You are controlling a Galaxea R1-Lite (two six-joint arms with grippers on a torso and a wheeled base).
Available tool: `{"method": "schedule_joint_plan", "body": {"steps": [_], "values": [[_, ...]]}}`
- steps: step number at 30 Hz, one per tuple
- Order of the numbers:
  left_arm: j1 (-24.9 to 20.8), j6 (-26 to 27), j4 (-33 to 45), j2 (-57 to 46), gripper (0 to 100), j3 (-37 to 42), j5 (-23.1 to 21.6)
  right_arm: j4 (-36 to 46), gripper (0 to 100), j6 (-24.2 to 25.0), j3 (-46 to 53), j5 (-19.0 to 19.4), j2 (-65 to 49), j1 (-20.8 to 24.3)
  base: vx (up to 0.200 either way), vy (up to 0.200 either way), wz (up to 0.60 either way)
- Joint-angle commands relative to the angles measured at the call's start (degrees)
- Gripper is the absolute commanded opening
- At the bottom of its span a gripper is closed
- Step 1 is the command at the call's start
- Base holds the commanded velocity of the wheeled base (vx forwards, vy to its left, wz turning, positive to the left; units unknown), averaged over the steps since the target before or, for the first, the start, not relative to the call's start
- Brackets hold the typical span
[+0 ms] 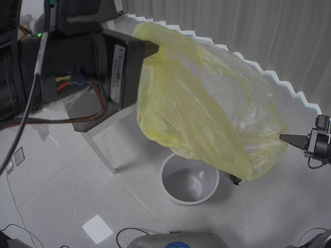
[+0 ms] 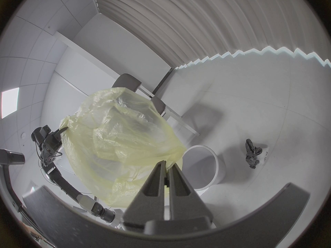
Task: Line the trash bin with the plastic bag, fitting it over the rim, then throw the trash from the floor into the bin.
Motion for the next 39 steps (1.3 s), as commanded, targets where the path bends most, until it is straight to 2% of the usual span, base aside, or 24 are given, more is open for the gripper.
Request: {"method": "schedule_joint_plan", "body": {"steps": [1, 8, 11, 16, 21, 26, 32, 35, 39], "values": [[1.6, -4.0, 1.1, -1.5, 0, 3.3, -0.6, 0.1, 0, -0.7, -0.1, -0.9, -0.4, 0.2, 0.0, 0.0, 0.0], [4.6, -8.1, -0.8, -2.9, 0, 10.6, -4.4, 0.7, 0, -4.0, 0.0, -3.9, -2.7, 0.1, 0.0, 0.0, 0.0], [4.8, -9.8, -3.5, -2.4, 0, 12.8, -4.5, 3.3, 0, -8.3, -0.2, -7.2, -4.9, 0.1, 0.0, 0.0, 0.0], [4.8, -11.3, -7.8, -2.0, 0, 18.5, -5.0, 3.9, 0, -15.7, 0.7, -15.2, -7.3, 1.0, 0.0, 0.0, 0.0], [4.9, -14.0, -16.6, -1.4, 0, 24.8, -5.2, 4.0, 0, -17.0, 4.3, -21.1, -10.0, 5.8, 0.0, 0.0, 0.0], [6.0, -15.3, -23.8, 1.3, 0, 28.7, -5.1, 4.1, 0, -21.8, 6.6, -23.2, -9.5, 6.2, 0.0, 0.0, 0.0], [7.4, -15.3, -35.1, 6.2, 0, 35.5, -5.0, 4.0, 0, -28.5, 5.7, -27.7, -7.0, 7.9, 0.0, 0.0, 0.0], [7.5, -15.5, -39.3, 7.4, 0, 37.9, -4.9, 4.0, 0, -29.6, 5.4, -29.2, -6.4, 9.2, 0.0, 0.0, 0.0], [8.4, -17.4, -45.0, 9.8, 0, 41.8, -4.9, 3.9, 0, -29.7, 5.5, -33.4, -4.0, 13.6, 0.0, 0.0, 0.0]]}}
